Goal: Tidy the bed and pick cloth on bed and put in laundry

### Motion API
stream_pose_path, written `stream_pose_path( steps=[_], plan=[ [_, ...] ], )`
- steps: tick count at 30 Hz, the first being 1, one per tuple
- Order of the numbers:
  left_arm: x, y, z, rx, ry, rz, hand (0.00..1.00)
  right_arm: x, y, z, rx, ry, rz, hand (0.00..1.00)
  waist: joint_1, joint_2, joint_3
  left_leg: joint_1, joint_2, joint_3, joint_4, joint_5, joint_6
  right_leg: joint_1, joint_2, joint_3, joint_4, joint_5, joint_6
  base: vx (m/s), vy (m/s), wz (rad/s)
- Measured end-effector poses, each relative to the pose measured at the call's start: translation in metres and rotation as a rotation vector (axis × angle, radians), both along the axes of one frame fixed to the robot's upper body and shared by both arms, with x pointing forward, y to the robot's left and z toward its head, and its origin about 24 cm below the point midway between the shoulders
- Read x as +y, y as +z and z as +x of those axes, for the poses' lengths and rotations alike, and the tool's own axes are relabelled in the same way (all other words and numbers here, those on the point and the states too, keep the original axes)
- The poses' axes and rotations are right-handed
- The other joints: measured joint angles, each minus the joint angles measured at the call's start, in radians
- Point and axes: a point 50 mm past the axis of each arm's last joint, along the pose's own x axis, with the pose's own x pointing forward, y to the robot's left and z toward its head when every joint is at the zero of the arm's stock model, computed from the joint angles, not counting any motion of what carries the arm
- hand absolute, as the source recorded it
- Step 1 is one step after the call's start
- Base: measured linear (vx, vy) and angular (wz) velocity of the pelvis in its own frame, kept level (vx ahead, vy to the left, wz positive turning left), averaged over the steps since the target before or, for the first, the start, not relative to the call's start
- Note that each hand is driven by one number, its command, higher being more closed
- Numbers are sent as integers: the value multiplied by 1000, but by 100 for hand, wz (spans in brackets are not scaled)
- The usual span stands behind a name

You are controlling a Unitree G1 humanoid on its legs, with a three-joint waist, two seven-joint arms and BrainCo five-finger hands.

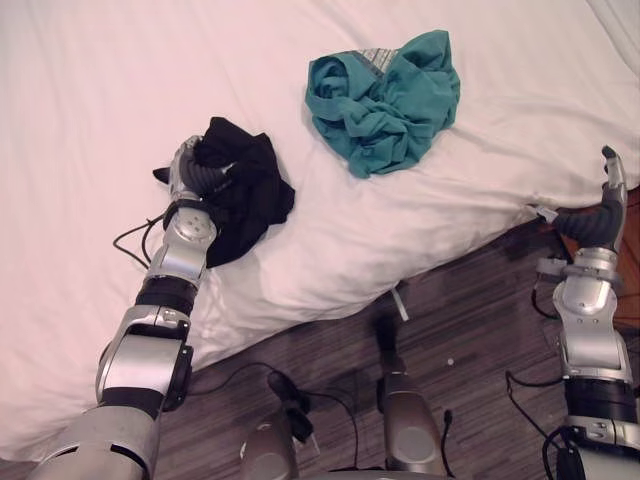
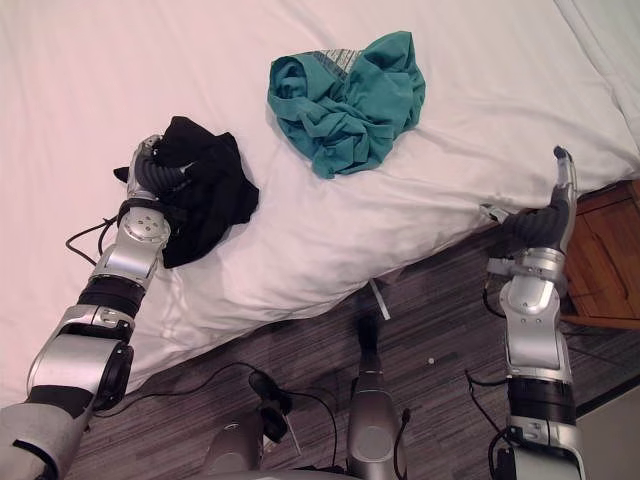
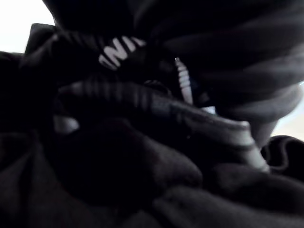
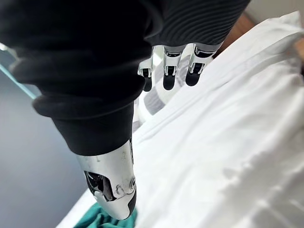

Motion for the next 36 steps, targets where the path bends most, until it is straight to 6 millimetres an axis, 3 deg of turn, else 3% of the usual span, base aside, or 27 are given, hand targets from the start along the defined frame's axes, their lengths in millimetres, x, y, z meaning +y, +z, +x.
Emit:
stream_pose_path(
  steps=[5, 7, 8, 10, 14, 18, 19, 22, 25, 30, 32, 34, 36],
  plan=[
    [-44, -20, -9, -9, -150, -45, 100, 10, 47, 30, -53, 30, -110, 0, 21, 3, 2, -48, -3, -78, 12, -3, 5, 2, -16, -56, 0, 6, 9, -81, 7, 36],
    [-70, -39, -27, -14, -265, -125, 100, 10, 64, 40, -53, 22, -158, 0, 58, 13, 7, -73, -2, -121, 12, -3, 6, 3, -16, -89, 0, 6, 9, -78, 11, 44],
    [-74, -44, -33, -14, -284, -142, 100, 10, 69, 42, -56, 21, -166, 0, 65, 17, 9, -80, -1, -133, 12, -3, 7, 3, -17, -100, 0, 6, 9, -65, 12, 51],
    [-87, -64, -59, -9, -369, -244, 100, 4, 85, 48, -56, -9, -202, 0, 96, 46, 25, -106, -2, -181, 11, 3, 15, 11, -20, -141, 0, 6, 9, -51, 17, 50],
    [-83, -84, -91, 17, -414, -361, 100, -9, 93, 56, -8, -54, -204, 0, 141, 88, 44, -144, -5, -239, 10, 18, 31, 13, -24, -194, 0, 5, 10, -48, 24, 44],
    [-58, -115, -121, 104, -332, -470, 100, -28, 88, 65, 104, -103, -174, 0, 168, 128, 64, -191, -21, -284, 6, 39, 41, -11, -43, -242, 29, -12, 24, -41, 38, 37],
    [-43, -132, -132, 167, -250, -529, 100, -35, 92, 67, 125, -119, -149, 100, 171, 143, 73, -212, -29, -296, -4, 53, 47, -38, -55, -251, 60, -24, 24, -61, 64, 40],
    [-19, -155, -150, 241, -120, -622, 100, -65, 101, 62, 153, -191, -71, 100, 201, 162, 83, -265, -47, -321, -13, 78, 57, -110, -85, -275, 139, -53, 21, -41, 50, 33],
    [-13, -156, -153, 233, -96, -659, 100, -92, 104, 51, 209, -262, -38, 100, 223, 163, 84, -268, -62, -347, -32, 99, 67, -121, -107, -298, 194, -79, 14, -29, 32, 34],
    [-18, -154, -156, 218, -111, -692, 100, -96, 90, 50, 257, -247, -33, 100, 219, 161, 85, -247, -65, -366, -48, 118, 74, -97, -111, -314, 212, -98, 13, -20, 4, 16],
    [-24, -153, -159, 216, -137, -700, 100, -92, 61, 48, 274, -198, 0, 100, 217, 157, 83, -187, -62, -367, -78, 126, 71, -47, -104, -320, 208, -105, 14, 38, -35, 0],
    [-27, -157, -166, 247, -160, -703, 100, -67, 0, 43, 303, -72, 108, 100, 200, 119, 42, -133, -57, -361, -102, 125, 71, -1, -96, -325, 204, -125, 19, 76, -45, -2],
    [-26, -164, -173, 278, -159, -705, 100, -47, -39, 35, 332, 15, 195, 100, 182, 86, 7, -108, -54, -356, -124, 125, 71, 15, -89, -325, 198, -132, 19, 103, -29, -6]
  ],
)
